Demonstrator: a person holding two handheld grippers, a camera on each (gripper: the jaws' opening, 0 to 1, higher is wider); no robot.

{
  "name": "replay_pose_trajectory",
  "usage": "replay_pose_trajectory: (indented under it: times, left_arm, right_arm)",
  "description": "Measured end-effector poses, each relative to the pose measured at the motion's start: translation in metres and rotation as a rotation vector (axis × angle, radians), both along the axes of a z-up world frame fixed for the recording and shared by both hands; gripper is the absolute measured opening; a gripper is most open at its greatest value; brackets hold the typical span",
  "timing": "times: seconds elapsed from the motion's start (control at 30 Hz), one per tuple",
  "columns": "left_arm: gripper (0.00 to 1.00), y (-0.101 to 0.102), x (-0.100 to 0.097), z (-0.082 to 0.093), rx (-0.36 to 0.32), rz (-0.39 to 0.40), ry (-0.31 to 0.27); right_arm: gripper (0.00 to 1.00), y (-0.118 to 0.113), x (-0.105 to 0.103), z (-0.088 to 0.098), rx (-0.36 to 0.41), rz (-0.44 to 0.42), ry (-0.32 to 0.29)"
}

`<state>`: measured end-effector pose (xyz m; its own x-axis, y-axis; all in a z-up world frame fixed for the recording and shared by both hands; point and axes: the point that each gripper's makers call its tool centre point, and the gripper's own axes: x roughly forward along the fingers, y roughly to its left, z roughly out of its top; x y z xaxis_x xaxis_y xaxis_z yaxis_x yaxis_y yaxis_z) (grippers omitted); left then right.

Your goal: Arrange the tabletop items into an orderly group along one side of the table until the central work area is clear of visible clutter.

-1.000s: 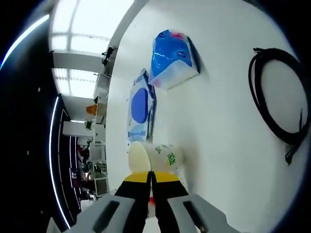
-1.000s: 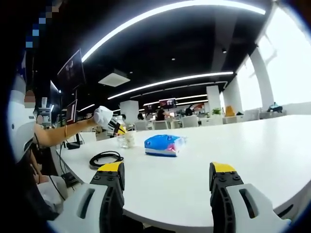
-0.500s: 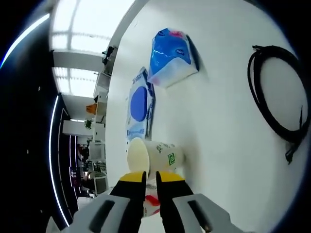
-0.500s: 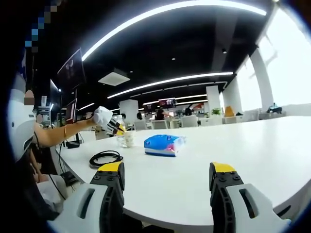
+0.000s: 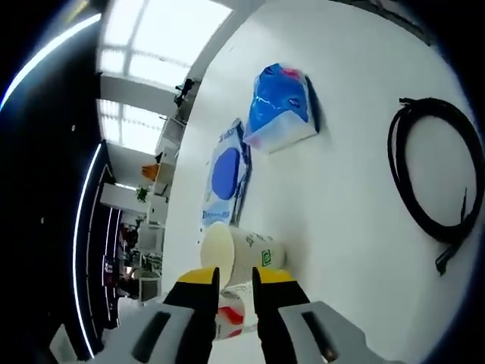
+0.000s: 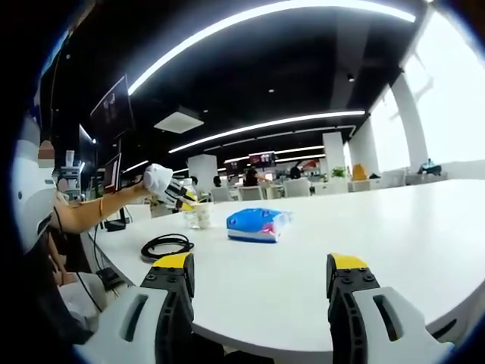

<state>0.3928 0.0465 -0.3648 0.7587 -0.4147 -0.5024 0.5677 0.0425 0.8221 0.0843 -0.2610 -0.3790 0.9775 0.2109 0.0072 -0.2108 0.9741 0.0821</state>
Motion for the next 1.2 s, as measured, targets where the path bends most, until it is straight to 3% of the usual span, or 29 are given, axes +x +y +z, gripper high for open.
replay_pose_trajectory:
  times: [0.13,0.3,0.53,0.67,0.77,0.9,1.03,1.2]
  left_arm:
    - [0.19,0.002,-0.001,-0.002,-0.050,0.006,0.003]
    - [0.22,0.006,-0.004,0.001,-0.050,0.024,-0.037]
    - [0.27,0.003,-0.012,0.018,-0.162,0.030,-0.079]
    - [0.27,0.005,-0.013,0.026,-0.162,0.037,-0.135]
    - [0.30,0.006,-0.014,0.025,-0.176,0.049,-0.129]
    - [0.34,0.004,-0.026,0.012,-0.276,0.051,-0.031]
    - [0.34,0.005,-0.033,0.008,-0.299,0.048,-0.027]
    - [0.43,0.009,-0.034,0.011,-0.344,0.075,-0.026]
  right_arm:
    - [0.68,0.004,0.001,0.002,0.013,0.018,-0.007]
    - [0.68,0.006,0.004,0.004,0.014,0.030,-0.011]
    - [0.68,0.013,0.009,-0.002,0.013,0.054,0.010]
    - [0.68,0.015,0.012,-0.004,0.016,0.063,0.016]
    - [0.68,0.017,0.014,-0.004,0.015,0.067,0.018]
    - [0.68,0.019,0.016,-0.002,0.012,0.078,0.017]
    - [0.68,0.019,0.017,-0.002,0.002,0.076,0.019]
    - [0.68,0.021,0.018,0.001,-0.001,0.081,0.016]
